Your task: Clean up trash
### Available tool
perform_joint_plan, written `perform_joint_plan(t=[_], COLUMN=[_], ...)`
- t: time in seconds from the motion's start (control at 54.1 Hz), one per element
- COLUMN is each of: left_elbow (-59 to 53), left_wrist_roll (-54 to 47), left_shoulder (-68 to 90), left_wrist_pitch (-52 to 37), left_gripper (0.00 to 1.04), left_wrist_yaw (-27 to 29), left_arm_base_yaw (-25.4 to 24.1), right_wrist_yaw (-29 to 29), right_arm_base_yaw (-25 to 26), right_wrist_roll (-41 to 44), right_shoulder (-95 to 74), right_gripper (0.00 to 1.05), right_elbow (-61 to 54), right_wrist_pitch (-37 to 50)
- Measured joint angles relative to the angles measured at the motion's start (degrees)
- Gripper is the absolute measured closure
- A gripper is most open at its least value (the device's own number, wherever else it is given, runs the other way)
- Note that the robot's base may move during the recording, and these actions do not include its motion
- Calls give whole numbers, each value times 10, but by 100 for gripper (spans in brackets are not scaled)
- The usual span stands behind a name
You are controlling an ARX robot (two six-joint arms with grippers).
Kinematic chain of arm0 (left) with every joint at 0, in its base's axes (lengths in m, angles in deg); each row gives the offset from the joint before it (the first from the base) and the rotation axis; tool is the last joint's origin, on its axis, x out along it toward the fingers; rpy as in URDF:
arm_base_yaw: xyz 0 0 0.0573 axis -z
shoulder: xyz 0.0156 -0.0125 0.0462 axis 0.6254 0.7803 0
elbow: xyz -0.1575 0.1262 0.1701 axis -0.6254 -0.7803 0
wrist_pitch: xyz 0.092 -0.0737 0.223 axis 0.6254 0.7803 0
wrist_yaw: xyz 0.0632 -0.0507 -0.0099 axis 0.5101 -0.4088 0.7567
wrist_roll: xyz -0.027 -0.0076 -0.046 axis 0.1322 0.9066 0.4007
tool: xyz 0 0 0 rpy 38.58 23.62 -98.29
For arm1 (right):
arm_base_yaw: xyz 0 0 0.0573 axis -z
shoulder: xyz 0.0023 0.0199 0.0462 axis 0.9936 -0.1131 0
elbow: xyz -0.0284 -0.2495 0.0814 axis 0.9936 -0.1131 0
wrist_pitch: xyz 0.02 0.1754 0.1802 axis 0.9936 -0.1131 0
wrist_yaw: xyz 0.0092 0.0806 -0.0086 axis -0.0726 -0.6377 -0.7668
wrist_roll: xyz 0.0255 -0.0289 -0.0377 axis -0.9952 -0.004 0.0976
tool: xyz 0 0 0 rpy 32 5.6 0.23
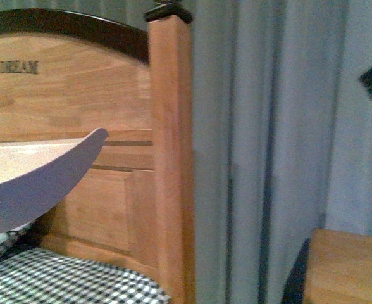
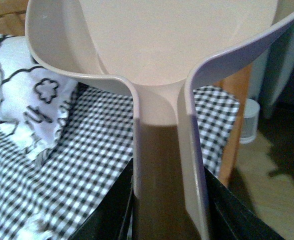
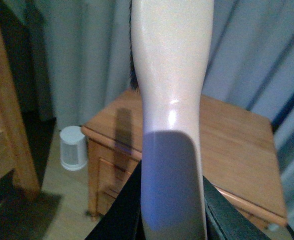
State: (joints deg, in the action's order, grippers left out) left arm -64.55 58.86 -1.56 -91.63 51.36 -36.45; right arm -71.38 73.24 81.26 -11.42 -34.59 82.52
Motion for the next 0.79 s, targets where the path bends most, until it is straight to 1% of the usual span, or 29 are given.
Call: perform_joint_plan(t=[0.628, 0.739, 0.794], left_elbow=[0, -1, -1], left_wrist_roll=[0, 0, 0], left_shoulder=[0, 0, -1], left_wrist_pitch=[2, 2, 2], left_gripper=[77, 77, 77], left_wrist_yaw=[-2, 2, 9], left_arm_base_yaw=[0, 0, -1], right_wrist_yaw=[0, 1, -7], right_arm_base_yaw=[0, 0, -2], right_wrist_roll=[0, 0, 0], right_shoulder=[0, 0, 0], right_gripper=[85, 85, 85], right_elbow=[-1, -1, -1], right_wrist_pitch=[0, 0, 0])
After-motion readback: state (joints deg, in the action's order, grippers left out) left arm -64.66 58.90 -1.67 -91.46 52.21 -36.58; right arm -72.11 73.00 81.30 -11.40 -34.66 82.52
